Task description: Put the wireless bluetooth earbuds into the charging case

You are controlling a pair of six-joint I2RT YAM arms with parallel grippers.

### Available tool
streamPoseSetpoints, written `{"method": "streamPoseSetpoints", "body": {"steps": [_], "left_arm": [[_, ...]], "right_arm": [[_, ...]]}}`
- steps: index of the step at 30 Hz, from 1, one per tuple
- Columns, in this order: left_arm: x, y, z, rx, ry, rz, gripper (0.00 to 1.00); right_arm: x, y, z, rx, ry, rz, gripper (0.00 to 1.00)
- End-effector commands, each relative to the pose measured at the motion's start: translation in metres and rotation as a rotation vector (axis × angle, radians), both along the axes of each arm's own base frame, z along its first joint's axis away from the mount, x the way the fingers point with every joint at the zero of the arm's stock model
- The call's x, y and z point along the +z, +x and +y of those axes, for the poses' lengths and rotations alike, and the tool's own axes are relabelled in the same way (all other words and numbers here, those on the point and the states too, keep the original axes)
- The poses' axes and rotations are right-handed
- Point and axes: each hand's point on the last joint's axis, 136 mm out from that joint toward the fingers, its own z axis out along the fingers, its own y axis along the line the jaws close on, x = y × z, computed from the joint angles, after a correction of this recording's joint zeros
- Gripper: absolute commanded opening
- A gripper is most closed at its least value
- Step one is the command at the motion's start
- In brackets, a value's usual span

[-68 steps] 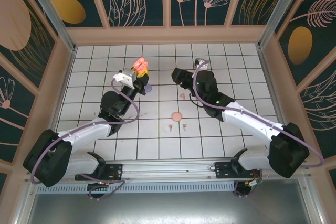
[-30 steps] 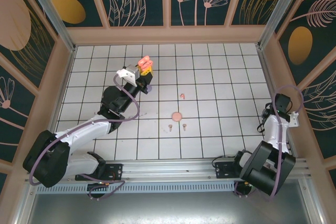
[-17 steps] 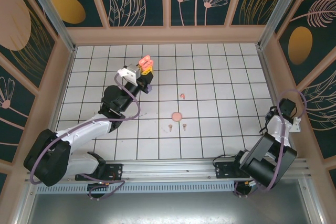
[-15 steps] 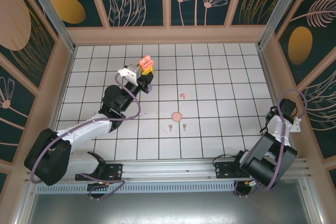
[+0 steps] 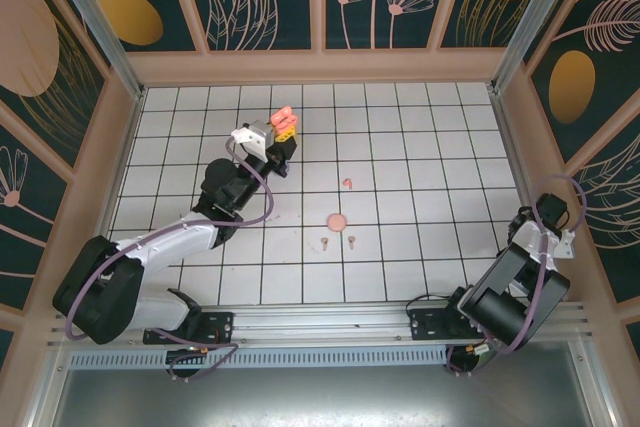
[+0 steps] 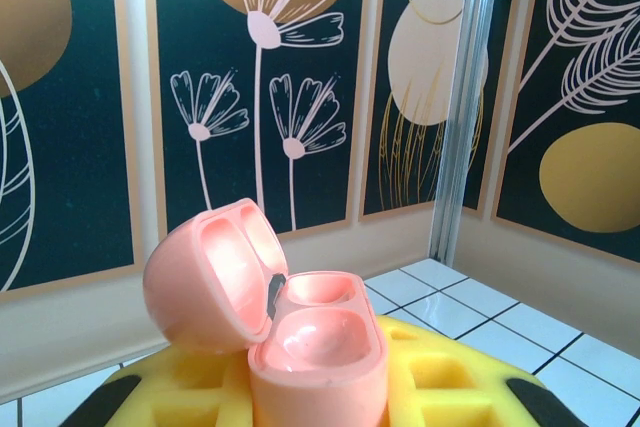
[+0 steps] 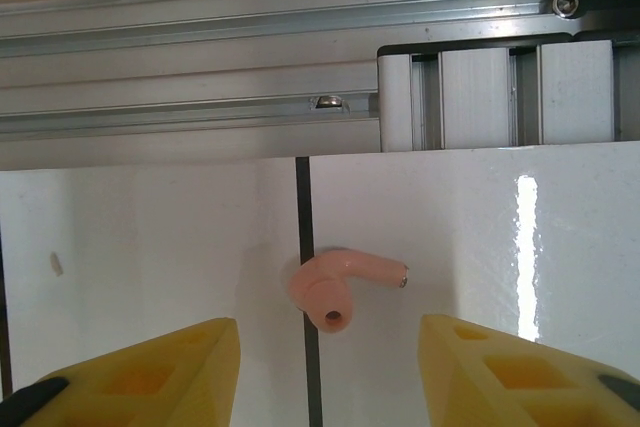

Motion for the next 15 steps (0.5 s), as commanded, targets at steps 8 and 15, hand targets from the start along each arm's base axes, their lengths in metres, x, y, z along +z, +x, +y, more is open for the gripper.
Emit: {"method": "streamPoseSetpoints", "body": {"steps": [8, 15], "left_arm": [[0.025, -0.001, -0.004, -0.016, -0.050, -0.063, 0.00], [0.023, 0.003, -0.008, -0.016, -0.046, -0.057, 0.00]], "right_arm": [[-0.019, -0.004, -0.002, 0.013, 0.015, 0.048, 0.47], [-0.025, -0.001, -0.004, 0.024, 0.025, 0.059, 0.38]]}}
